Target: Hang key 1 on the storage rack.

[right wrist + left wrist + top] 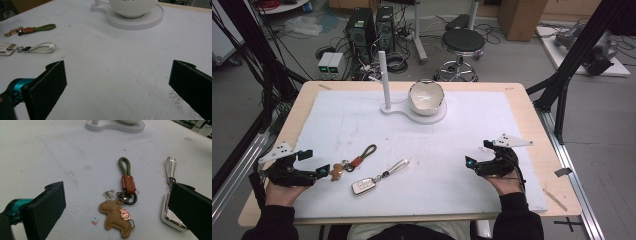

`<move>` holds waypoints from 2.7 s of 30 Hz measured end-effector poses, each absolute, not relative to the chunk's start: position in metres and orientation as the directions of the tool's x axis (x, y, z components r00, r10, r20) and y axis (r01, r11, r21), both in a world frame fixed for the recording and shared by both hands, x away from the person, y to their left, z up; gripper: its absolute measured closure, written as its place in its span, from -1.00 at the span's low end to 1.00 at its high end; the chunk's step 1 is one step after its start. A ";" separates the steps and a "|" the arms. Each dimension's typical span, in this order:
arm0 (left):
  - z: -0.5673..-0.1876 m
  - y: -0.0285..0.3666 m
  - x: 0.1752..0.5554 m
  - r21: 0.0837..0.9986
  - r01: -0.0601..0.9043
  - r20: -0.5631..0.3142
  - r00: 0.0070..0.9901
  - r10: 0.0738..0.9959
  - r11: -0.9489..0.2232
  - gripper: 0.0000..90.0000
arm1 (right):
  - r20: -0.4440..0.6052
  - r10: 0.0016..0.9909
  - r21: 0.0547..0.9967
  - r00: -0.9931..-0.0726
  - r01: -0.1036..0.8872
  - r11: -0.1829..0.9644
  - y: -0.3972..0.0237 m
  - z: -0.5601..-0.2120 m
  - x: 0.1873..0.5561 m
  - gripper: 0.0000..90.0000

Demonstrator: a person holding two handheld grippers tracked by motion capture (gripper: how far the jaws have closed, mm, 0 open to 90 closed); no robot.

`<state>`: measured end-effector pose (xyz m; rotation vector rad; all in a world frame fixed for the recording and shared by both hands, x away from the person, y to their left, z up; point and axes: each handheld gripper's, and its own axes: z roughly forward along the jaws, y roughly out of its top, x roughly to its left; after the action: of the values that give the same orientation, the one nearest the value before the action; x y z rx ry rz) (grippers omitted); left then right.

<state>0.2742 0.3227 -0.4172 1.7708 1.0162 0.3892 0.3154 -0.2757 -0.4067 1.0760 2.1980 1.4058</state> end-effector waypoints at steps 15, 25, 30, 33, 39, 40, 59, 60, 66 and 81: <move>-0.420 0.319 0.277 0.867 0.474 -0.179 0.585 0.791 -0.154 -0.96 | 0.100 0.744 0.871 -0.660 0.420 0.255 -0.274 -0.410 0.317 -0.99; -0.418 0.314 0.277 0.868 0.470 -0.175 0.595 0.785 -0.162 -0.96 | 0.106 0.741 0.869 -0.663 0.424 0.255 -0.271 -0.411 0.318 -0.99; -0.416 0.308 0.281 0.867 0.466 -0.166 0.605 0.779 -0.177 -0.96 | 0.107 0.745 0.870 -0.658 0.425 0.249 -0.271 -0.410 0.319 -0.99; -0.416 0.307 0.283 0.867 0.466 -0.165 0.608 0.777 -0.180 -0.96 | 0.113 0.749 0.866 -0.653 0.435 0.248 -0.271 -0.410 0.319 -0.99; -0.415 0.302 0.286 0.864 0.468 -0.165 0.612 0.773 -0.186 -0.96 | 0.097 0.753 0.866 -0.651 0.428 0.259 -0.270 -0.411 0.319 -0.99; -0.415 0.300 0.288 0.861 0.472 -0.168 0.617 0.769 -0.190 -0.96 | 0.099 0.755 0.866 -0.648 0.429 0.255 -0.270 -0.411 0.319 -0.99; -0.419 0.266 0.306 0.812 0.487 -0.132 0.691 0.710 -0.323 -0.96 | 0.093 0.764 0.860 -0.639 0.438 0.261 -0.271 -0.412 0.320 -0.99; -0.419 0.265 0.306 0.807 0.489 -0.131 0.696 0.706 -0.332 -0.96 | 0.092 0.765 0.860 -0.637 0.438 0.261 -0.271 -0.412 0.319 -0.99; -0.423 0.259 0.313 0.780 0.509 -0.144 0.711 0.689 -0.363 -0.96 | 0.089 0.768 0.857 -0.634 0.441 0.265 -0.272 -0.413 0.319 -0.99; -0.429 0.244 0.325 0.735 0.533 -0.134 0.721 0.680 -0.420 -0.95 | 0.080 0.781 0.847 -0.620 0.455 0.274 -0.274 -0.414 0.321 -0.99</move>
<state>0.3248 0.2441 -0.4291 2.1205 0.9165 0.2342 0.3213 -0.2737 -0.4145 1.1224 2.1978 1.2801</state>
